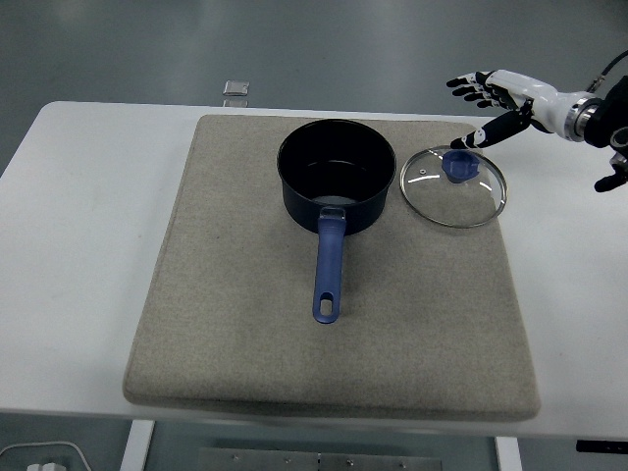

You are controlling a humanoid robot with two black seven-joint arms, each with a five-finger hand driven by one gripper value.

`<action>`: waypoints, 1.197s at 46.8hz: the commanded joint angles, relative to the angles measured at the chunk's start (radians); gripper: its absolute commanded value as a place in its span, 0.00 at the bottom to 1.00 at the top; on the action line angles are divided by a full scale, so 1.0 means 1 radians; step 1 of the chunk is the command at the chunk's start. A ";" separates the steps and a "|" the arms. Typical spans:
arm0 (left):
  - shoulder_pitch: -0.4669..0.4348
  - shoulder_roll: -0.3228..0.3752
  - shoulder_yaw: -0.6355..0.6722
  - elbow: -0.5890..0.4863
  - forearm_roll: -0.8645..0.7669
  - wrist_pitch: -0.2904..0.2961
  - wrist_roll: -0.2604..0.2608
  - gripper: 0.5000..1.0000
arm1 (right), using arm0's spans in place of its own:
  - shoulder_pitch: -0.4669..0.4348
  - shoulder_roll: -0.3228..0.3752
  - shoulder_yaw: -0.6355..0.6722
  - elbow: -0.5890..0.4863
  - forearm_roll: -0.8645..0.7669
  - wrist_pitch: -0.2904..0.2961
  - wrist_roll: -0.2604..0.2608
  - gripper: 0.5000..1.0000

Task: Lift the pot lid and place it to the right of the pot.

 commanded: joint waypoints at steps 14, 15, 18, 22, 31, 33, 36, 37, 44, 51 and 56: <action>0.000 0.000 0.000 0.000 0.000 0.000 0.000 1.00 | -0.028 0.031 0.032 0.000 0.464 0.002 0.000 0.83; 0.000 0.000 0.000 0.000 0.000 0.000 0.000 1.00 | -0.034 0.031 0.032 0.000 0.493 0.002 0.000 0.83; 0.000 0.000 0.000 0.000 0.000 0.000 0.000 1.00 | -0.041 0.038 0.033 0.000 0.578 0.001 -0.002 0.83; 0.000 0.000 0.000 0.000 0.000 0.000 0.000 1.00 | -0.049 0.061 0.033 0.000 0.667 0.001 -0.002 0.83; 0.000 0.000 0.000 0.000 0.000 0.000 0.000 1.00 | -0.064 0.071 0.061 -0.002 0.800 0.005 -0.008 0.83; 0.000 0.000 0.000 0.000 0.000 0.000 0.000 1.00 | -0.066 0.072 0.064 -0.002 0.833 0.013 -0.009 0.83; 0.000 0.000 0.000 0.000 0.000 0.000 0.000 1.00 | -0.068 0.080 0.068 -0.002 0.889 0.033 -0.013 0.83; 0.000 0.000 0.000 0.000 0.000 0.000 0.000 1.00 | -0.068 0.083 0.068 -0.002 0.905 0.039 -0.013 0.83; 0.000 0.000 0.000 0.000 0.000 0.000 0.000 1.00 | -0.071 0.086 0.070 -0.002 0.948 0.056 -0.013 0.83; 0.000 0.000 0.000 0.000 0.000 0.000 0.000 1.00 | -0.071 0.092 0.070 0.000 0.946 0.054 -0.002 0.83; 0.000 0.000 0.000 0.000 0.000 0.000 0.000 1.00 | -0.074 0.092 0.068 0.000 0.946 0.056 -0.003 0.84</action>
